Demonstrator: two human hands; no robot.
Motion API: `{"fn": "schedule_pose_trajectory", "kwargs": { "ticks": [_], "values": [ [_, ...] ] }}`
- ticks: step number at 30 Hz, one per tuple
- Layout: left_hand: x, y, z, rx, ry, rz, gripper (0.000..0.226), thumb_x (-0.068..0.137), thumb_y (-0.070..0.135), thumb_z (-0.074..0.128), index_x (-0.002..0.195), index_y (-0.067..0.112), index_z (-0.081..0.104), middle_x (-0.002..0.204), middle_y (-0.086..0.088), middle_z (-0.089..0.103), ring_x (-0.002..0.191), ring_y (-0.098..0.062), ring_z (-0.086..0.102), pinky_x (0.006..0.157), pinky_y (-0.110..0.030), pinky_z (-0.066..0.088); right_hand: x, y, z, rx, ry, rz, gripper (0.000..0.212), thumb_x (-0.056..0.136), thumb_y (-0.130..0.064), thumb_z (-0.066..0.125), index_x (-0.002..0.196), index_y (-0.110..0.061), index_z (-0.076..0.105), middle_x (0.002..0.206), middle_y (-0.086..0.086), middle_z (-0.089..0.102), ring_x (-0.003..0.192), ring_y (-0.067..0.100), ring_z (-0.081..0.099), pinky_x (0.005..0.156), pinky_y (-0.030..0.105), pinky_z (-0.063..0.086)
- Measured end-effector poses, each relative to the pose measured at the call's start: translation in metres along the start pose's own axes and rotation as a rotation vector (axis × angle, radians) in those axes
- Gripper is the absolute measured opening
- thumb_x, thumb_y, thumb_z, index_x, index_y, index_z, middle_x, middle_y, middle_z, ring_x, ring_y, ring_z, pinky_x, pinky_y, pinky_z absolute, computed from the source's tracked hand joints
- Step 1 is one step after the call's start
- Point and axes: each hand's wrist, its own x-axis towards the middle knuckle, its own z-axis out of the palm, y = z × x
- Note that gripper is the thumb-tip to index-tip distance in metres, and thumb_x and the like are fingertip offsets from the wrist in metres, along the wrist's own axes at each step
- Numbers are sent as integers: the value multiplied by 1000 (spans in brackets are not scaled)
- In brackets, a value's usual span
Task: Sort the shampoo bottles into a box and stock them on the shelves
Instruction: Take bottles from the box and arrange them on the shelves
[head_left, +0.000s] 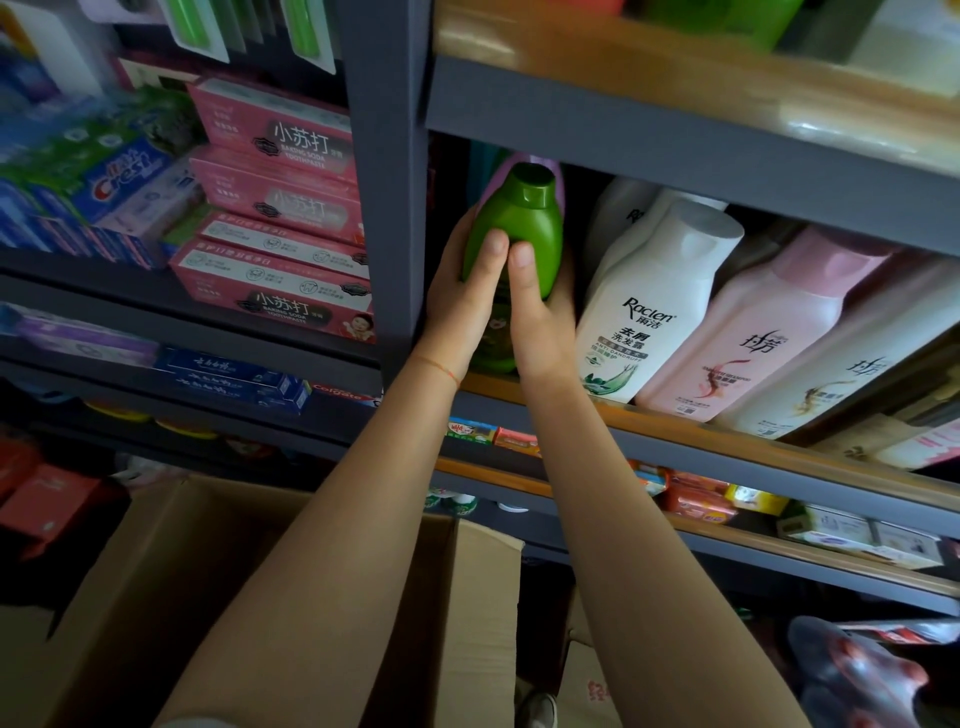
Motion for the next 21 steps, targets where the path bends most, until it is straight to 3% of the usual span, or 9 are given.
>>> {"fn": "schedule_pose_trajectory", "kwargs": {
  "ticks": [3,9,12,17,21],
  "values": [
    [-4,4,-1,-2,6,2,126,54,99,46,144,12,46,128,7,58,105,18,55,86,-6,43,-4,0,-2,3,-17,0,35,92,-55,55,121,-38,48,103,-27,60,93,-24,53,84,4,41],
    [-14,10,-4,-32,-30,23,112,61,95,45,140,17,45,122,18,56,106,20,55,87,-5,43,-15,-3,-2,57,-16,-16,30,97,-39,55,124,-32,46,106,-26,58,91,-27,54,80,-2,40],
    [-16,11,-5,-38,-40,22,113,61,95,45,141,15,45,123,18,56,107,18,55,88,-6,43,-17,-3,-2,53,-4,-28,33,96,-41,57,126,-30,46,108,-25,59,93,-26,54,82,0,40],
    [-17,13,-4,-30,-41,29,115,59,96,44,142,16,44,122,21,55,105,22,54,86,-3,42,-16,-3,-1,26,4,-10,51,84,-60,57,127,-33,49,109,-22,62,102,-16,55,91,10,43],
    [-17,12,-4,-8,-41,15,111,57,98,43,139,23,46,121,23,55,104,23,53,86,-3,41,-17,-4,-1,40,12,-11,56,89,-52,59,135,-22,49,110,-17,62,95,-22,54,83,1,42]
  ]
}}
